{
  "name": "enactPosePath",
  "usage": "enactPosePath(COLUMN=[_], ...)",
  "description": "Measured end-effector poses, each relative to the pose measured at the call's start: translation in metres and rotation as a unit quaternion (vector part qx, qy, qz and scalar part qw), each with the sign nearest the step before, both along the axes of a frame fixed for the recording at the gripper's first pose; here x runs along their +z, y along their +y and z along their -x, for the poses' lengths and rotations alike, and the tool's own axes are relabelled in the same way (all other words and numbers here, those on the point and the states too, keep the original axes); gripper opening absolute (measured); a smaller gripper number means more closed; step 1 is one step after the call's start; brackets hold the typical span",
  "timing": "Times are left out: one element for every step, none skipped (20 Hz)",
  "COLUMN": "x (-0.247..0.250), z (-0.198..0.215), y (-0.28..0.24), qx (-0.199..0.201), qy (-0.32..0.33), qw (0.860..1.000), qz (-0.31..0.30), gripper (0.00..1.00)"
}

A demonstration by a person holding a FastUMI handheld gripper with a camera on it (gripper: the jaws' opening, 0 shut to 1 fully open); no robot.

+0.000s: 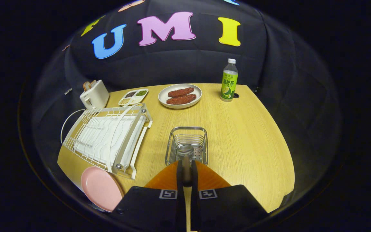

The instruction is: Take the plate from the dish rack, then take the spoon from the basket and place it into the plate.

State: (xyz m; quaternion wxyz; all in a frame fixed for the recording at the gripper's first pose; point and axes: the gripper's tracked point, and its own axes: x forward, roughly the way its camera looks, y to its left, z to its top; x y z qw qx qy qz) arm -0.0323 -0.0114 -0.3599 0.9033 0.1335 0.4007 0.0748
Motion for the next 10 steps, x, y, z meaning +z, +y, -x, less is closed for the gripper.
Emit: enactPosePath(x=[0.003,0.008,0.013,0.02,0.025,0.032,0.038,0.046,0.055,0.065], z=[-0.003,-0.006,-0.007,-0.009,-0.01,-0.009,-0.009,-0.007,-0.004,-0.001], y=[-0.003,-0.006,-0.009,-0.011,-0.013,-0.015,-0.016,-0.017,-0.017,-0.017], qx=[-0.008,-0.013,-0.016,-0.015,-0.014,-0.012,-0.009,-0.007,-0.002,0.003], qy=[0.001,-0.003,-0.006,-0.008,-0.011,-0.014,-0.015,-0.017,-0.019,-0.023], qw=[1.0,1.0,1.0,1.0,1.0,1.0,1.0,1.0,1.0,1.0], qz=[-0.004,-0.006,-0.004,-0.001,0.001,0.004,0.007,0.009,0.01,0.014], gripper=[0.09,0.09,0.09,0.09,0.09,0.09,0.09,0.09,0.09,0.09])
